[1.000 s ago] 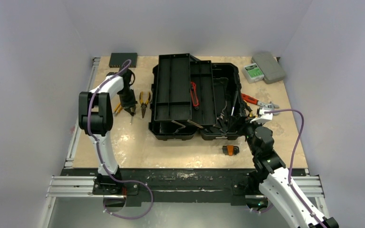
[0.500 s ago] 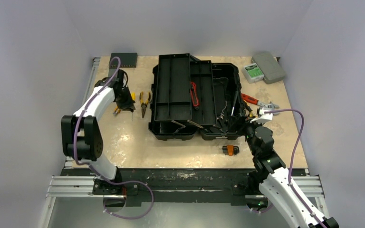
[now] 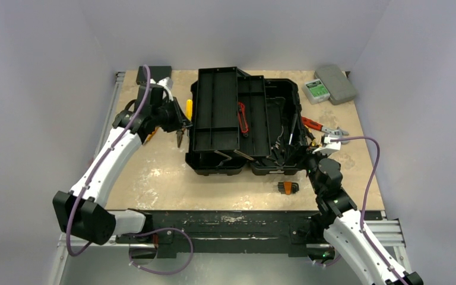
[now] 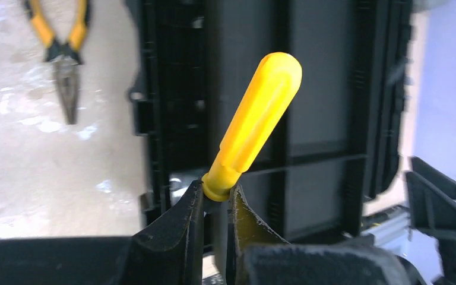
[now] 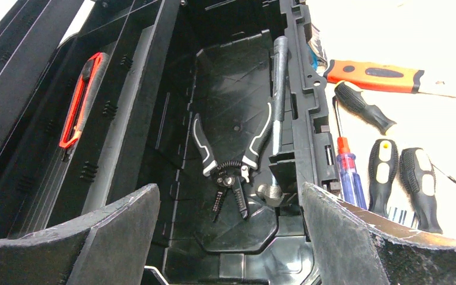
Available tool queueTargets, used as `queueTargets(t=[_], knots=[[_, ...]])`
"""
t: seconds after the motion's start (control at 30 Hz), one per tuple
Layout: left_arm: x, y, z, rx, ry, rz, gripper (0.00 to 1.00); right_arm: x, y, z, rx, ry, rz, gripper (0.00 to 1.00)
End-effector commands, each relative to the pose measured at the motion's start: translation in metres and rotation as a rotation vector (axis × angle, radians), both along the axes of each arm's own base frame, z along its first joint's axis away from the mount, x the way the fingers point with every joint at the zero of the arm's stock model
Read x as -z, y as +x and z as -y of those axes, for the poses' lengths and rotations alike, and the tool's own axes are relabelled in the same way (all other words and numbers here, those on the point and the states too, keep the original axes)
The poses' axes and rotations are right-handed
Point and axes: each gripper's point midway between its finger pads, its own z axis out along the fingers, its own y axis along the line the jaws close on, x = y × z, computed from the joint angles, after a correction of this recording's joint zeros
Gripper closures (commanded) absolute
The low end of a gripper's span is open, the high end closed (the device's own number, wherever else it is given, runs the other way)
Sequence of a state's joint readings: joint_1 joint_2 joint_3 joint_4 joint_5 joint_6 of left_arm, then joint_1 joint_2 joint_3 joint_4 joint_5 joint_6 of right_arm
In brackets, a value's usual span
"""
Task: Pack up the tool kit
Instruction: Place the screwdriver in the toolbox.
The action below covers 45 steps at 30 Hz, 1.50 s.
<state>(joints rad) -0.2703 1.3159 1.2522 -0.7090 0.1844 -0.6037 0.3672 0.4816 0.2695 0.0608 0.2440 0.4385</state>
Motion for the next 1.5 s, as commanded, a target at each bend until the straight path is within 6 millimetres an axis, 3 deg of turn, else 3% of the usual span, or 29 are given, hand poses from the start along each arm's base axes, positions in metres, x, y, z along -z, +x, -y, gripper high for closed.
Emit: queueTargets(t=[0.0, 0.37, 0.8, 1.03, 1.3, 1.47], knots=[[-0.061, -0.007, 0.035, 0.06, -0.182, 0.133, 1.0, -0.006, 0.0, 0.001, 0.011, 0.022, 0.025, 0.11], [-0.085, -0.016, 0.11, 0.234, -0.437, 0.141, 1.0, -0.006, 0.001, 0.0, 0.009, 0.022, 0.024, 0.12], [-0.07, -0.002, 0.164, 0.292, -0.515, 0.101, 1.0, -0.004, 0.001, -0.001, 0.007, 0.02, 0.019, 0.11], [-0.065, 0.011, 0.178, 0.284, -0.541, 0.09, 1.0, -0.004, 0.001, 0.0, 0.009, 0.02, 0.019, 0.11], [-0.052, 0.029, 0.177, 0.253, -0.462, 0.078, 1.0, -0.003, 0.002, 0.0, 0.009, 0.02, 0.018, 0.11], [-0.062, 0.031, 0.175, 0.25, -0.451, 0.098, 1.0, -0.003, 0.001, 0.0, 0.011, 0.02, 0.019, 0.11]])
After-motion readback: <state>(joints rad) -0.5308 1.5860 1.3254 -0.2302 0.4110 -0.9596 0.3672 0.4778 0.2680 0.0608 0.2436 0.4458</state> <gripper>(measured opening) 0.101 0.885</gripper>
